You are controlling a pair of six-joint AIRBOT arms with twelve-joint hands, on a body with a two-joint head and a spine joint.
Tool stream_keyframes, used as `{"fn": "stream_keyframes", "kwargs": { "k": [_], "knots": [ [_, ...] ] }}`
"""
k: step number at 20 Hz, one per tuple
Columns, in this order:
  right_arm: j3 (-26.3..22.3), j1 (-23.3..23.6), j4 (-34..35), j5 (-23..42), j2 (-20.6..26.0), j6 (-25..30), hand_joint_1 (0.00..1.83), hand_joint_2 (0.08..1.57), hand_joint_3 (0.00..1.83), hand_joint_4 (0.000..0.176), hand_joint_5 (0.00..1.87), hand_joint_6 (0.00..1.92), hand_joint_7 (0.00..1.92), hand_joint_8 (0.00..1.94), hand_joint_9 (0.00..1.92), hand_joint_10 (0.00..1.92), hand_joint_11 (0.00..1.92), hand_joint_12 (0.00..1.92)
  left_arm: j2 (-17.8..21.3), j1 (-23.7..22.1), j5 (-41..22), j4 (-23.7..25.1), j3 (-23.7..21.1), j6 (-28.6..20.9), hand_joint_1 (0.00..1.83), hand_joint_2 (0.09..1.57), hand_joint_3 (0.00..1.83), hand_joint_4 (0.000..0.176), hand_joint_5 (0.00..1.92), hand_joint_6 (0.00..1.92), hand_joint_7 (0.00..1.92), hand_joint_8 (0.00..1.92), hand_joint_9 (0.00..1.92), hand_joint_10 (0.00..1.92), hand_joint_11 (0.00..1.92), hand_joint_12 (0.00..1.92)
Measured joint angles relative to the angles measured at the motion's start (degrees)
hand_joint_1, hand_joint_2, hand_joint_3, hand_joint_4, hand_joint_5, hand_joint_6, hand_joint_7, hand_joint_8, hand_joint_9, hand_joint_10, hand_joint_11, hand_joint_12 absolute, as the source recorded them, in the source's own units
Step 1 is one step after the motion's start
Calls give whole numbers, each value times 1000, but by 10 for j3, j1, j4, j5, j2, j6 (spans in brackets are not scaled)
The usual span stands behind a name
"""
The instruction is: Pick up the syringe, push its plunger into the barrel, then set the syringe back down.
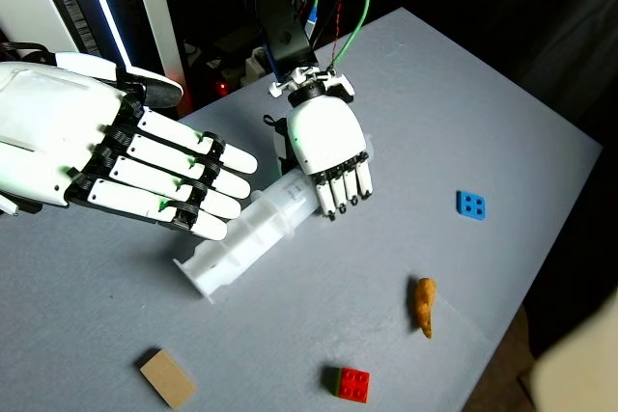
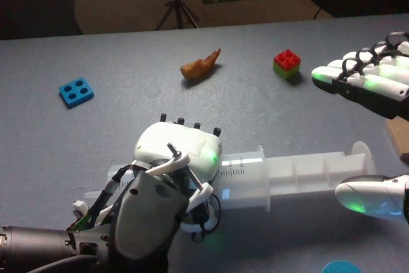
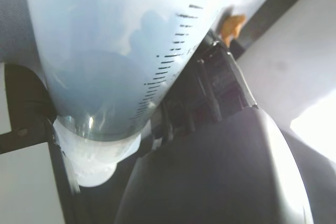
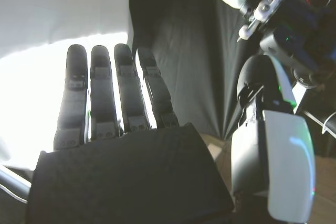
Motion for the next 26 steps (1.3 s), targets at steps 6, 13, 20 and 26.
{"fn": "stream_keyframes", "kwargs": {
  "k": [6,13,20,26],
  "knots": [
    [0,-20,-10,41,-5,8,140,1057,3,0,139,1,159,1,149,1,0,489,23,-9,63,32,11,-25,1354,1184,2,0,817,1095,809,1277,796,1456,633,1523],
    [2,7,-26,77,19,5,119,1051,1,0,160,2,183,3,168,4,0,534,68,-35,132,82,19,-44,1348,1199,2,0,824,1120,768,1339,740,1497,552,1557],
    [-5,28,5,82,19,76,142,1045,0,0,160,4,188,3,172,2,0,574,105,-59,189,102,15,4,1352,1195,0,0,819,1115,776,1333,758,1471,581,1512],
    [-42,28,168,181,12,-5,110,1055,1,0,142,3,167,1,162,1,0,532,108,-83,211,79,12,49,1350,1195,0,0,826,1128,786,1318,737,1479,550,1524]
  ]
}}
